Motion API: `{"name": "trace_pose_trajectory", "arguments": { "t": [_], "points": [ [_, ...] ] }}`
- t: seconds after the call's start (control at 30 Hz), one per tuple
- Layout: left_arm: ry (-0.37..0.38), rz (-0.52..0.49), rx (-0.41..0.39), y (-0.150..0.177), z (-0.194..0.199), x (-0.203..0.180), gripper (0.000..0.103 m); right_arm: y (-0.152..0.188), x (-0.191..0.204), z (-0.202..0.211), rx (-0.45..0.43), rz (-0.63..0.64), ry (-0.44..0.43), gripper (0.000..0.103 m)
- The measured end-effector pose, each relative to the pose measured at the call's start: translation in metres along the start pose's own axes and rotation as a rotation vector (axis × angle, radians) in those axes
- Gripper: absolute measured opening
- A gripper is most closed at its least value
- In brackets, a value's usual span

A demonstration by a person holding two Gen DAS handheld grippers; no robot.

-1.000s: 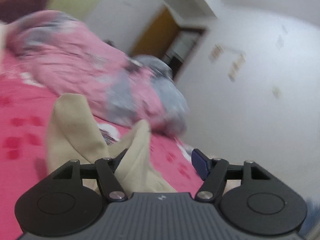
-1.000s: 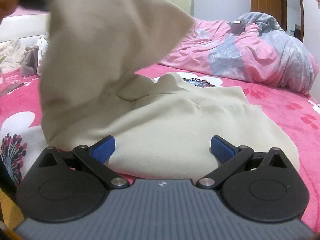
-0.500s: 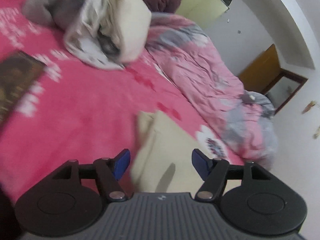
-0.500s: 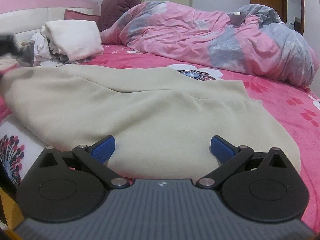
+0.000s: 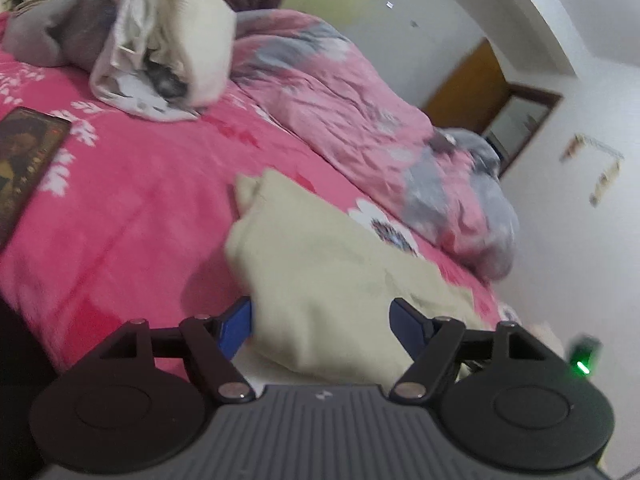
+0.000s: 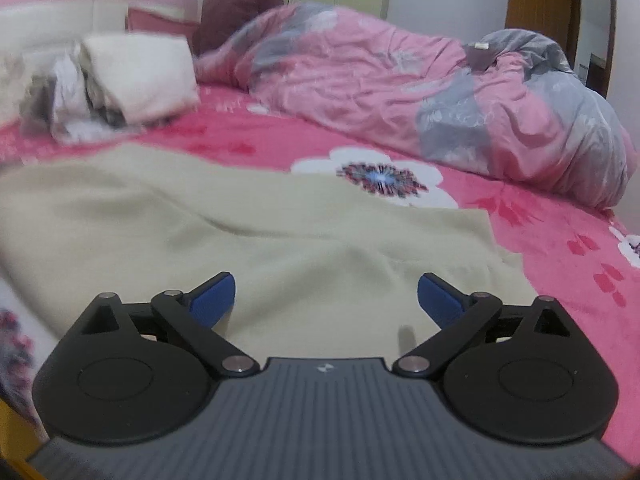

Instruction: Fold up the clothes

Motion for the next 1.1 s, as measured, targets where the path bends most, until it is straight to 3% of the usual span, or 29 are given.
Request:
{"name": "trace_pose_trajectory", "arguments": {
  "t": [0.13,0.2,0.3,0.47,0.67,0.8,0.9,1.1],
  "points": [
    [-0.020,-0.032,0.011,0.010,0.004,-0.001,0.076,0.008,-0.013,-0.010,0.044,-0.028,0.004,0.095],
    [-0.018,-0.019,0.001,0.010,0.009,0.002,0.076,0.008,-0.020,-0.005,0.036,-0.007,0.064,0.095],
    [-0.027,0.011,-0.031,0.004,0.020,0.009,0.076,0.014,-0.047,-0.007,0.076,-0.085,0.098,0.095],
    [-0.020,0.033,-0.064,-0.001,0.039,0.012,0.076,0.008,-0.054,-0.005,0.086,-0.175,0.137,0.082],
    [0.041,0.018,0.049,0.014,0.024,0.000,0.076,-0.017,0.001,0.000,-0.007,-0.166,-0.081,0.082],
    [0.051,0.057,0.085,0.023,-0.003,0.002,0.076,-0.014,0.026,-0.014,0.017,-0.138,-0.114,0.083],
    [0.056,0.101,0.099,0.027,-0.022,0.008,0.076,-0.011,0.043,-0.025,0.036,-0.117,-0.138,0.090],
    [0.045,0.134,0.024,0.022,-0.042,0.017,0.076,-0.010,0.048,-0.030,0.044,-0.116,-0.156,0.090]
  ]
}}
Point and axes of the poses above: each gripper's, at about its wrist camera, not at the fingertips, and z roughly against the way its jaws point, x to its left, y to its underside, the point moved 2 cm from there along -z, roughly the way its jaws point, and after that the axes turned 9 degrees about y, right-handed, at the moved point
